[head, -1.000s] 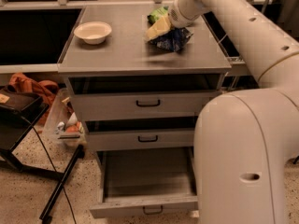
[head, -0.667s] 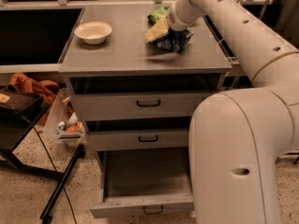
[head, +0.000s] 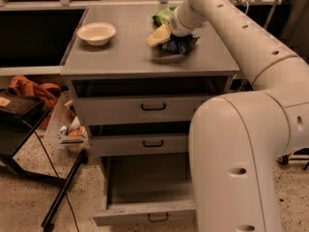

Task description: Place blue chip bag into bottom drawer

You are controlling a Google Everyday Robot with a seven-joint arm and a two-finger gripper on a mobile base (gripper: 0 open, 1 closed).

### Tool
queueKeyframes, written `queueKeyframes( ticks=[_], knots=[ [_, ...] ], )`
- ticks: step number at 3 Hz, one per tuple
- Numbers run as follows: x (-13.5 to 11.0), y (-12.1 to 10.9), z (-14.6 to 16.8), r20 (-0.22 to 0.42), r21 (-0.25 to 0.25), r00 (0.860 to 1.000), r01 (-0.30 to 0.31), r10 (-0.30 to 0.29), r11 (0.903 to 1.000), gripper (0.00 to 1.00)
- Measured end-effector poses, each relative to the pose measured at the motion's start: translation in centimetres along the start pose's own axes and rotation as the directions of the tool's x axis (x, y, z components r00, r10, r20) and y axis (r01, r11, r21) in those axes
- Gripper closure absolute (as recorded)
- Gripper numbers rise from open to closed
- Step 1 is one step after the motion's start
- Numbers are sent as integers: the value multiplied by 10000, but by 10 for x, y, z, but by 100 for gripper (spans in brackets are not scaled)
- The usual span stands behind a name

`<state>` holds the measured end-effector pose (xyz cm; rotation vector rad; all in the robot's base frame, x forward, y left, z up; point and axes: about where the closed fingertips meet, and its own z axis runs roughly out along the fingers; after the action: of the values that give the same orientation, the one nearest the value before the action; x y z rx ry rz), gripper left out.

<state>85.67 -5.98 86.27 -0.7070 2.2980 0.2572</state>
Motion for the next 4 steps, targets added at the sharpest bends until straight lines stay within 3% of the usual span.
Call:
queueKeyframes(
  ticks=[2, 3, 4],
  knots=[
    [-2, 13, 17, -33, -365, 9998, 177, -178, 9992, 0],
    [-6, 16, 17, 99, -507, 9993, 363, -359, 9981, 17],
    [-12, 18, 14, 311, -574, 9978, 596, -579, 9966, 41]
  ],
)
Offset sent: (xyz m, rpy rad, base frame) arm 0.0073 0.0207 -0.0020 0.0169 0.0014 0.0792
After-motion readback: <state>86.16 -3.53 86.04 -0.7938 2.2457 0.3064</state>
